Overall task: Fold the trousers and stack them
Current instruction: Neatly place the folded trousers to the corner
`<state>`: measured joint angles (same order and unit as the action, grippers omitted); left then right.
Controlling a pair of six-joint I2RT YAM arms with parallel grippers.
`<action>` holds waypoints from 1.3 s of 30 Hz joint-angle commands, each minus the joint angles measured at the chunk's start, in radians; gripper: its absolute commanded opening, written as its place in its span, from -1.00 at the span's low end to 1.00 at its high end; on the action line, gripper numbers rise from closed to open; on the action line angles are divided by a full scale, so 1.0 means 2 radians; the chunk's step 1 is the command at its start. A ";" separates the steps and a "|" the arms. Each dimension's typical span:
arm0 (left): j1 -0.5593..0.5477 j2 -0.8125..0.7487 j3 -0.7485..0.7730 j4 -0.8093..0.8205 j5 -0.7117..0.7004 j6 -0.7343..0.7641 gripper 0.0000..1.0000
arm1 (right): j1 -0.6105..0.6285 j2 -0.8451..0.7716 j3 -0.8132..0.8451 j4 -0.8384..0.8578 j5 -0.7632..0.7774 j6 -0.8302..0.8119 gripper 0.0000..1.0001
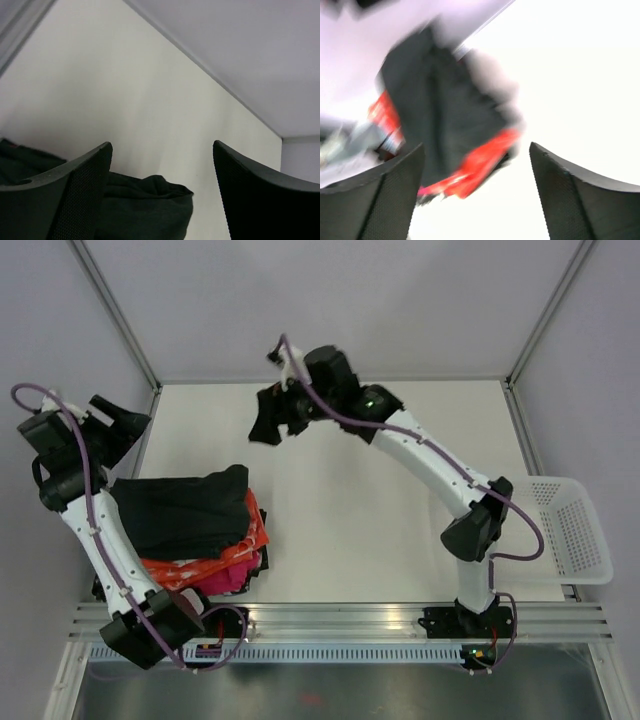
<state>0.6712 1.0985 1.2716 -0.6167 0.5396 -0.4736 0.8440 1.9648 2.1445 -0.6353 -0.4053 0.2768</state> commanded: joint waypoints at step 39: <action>-0.268 0.118 0.035 0.084 -0.146 0.165 0.99 | -0.322 -0.152 -0.295 0.228 0.253 -0.049 0.96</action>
<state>0.1379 1.3640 1.3464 -0.4942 0.2764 -0.1875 0.1986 1.6638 1.5448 -0.2493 0.1326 0.1856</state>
